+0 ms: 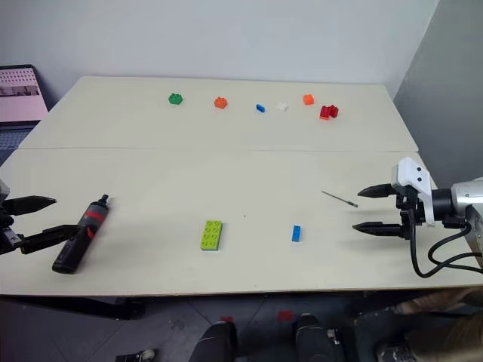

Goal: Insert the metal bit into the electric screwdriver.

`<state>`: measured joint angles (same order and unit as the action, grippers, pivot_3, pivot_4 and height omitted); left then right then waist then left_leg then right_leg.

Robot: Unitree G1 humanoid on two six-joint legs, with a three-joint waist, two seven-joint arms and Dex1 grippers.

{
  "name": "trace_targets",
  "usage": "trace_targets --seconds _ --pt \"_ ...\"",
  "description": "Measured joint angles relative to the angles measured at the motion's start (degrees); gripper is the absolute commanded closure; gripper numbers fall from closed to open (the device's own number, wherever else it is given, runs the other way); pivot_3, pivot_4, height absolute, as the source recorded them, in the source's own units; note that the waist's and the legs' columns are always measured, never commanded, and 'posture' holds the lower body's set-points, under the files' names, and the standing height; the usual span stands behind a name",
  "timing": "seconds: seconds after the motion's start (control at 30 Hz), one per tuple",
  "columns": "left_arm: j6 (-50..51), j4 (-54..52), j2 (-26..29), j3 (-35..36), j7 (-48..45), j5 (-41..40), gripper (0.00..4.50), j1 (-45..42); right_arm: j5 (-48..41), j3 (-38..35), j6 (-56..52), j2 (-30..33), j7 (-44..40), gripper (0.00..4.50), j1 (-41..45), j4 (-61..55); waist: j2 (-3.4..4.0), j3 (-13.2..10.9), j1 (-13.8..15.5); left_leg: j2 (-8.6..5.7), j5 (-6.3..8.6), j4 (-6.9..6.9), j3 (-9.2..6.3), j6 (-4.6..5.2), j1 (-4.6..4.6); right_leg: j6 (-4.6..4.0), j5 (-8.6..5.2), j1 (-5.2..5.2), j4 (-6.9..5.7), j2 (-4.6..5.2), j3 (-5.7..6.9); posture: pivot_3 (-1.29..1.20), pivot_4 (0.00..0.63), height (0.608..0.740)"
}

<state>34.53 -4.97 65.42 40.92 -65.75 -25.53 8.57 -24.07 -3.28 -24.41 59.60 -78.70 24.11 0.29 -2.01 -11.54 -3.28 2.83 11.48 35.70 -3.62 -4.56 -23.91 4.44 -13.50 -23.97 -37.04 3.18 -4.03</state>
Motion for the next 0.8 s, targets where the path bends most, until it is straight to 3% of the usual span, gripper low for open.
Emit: trace_targets --seconds 0.8 --pt "-0.31 -7.91 -2.31 2.15 -0.18 -1.93 0.00 2.56 0.34 1.30 0.29 -2.15 0.00 0.06 1.42 -0.01 -0.01 0.01 0.01 0.00 0.00 0.02 0.07 0.00 0.00 0.03 0.02 -0.01 -0.03 0.00 -0.06 0.00 0.150 0.740"
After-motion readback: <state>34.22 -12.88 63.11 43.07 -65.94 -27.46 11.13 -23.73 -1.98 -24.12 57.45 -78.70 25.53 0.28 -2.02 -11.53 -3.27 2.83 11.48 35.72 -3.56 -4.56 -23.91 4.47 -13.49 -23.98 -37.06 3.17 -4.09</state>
